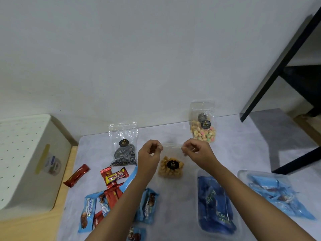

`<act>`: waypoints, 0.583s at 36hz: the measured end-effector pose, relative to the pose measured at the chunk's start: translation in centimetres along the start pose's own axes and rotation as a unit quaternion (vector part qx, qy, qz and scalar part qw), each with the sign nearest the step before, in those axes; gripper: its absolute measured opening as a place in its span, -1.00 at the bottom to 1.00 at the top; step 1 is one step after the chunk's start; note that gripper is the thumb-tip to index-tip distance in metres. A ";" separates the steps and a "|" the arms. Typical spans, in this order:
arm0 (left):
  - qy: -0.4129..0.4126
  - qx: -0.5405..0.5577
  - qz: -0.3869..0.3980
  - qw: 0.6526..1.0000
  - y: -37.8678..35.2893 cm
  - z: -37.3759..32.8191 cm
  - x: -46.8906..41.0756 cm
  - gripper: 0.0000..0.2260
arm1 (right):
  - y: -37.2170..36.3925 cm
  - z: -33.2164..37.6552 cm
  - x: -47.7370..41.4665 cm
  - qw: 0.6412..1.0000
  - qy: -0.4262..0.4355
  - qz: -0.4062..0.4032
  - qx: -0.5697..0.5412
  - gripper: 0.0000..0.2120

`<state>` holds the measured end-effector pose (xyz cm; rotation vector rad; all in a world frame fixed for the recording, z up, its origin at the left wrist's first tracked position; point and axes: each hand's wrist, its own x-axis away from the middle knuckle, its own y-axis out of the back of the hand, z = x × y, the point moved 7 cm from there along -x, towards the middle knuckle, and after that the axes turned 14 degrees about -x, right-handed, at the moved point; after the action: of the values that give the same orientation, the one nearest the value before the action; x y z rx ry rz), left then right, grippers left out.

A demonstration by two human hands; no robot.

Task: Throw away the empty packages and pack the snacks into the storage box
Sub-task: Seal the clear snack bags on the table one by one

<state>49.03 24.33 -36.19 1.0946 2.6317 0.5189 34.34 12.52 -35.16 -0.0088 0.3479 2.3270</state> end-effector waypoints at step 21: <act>0.019 -0.017 0.007 1.000 1.0 0.8 0.3 -0.87 | -2.1 0.7 -1.5 0.994 0.020 0.060 0.086 -0.95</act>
<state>49.74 25.37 -36.58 1.1032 2.6399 0.5897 36.93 13.08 -34.88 0.0509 0.5825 2.4095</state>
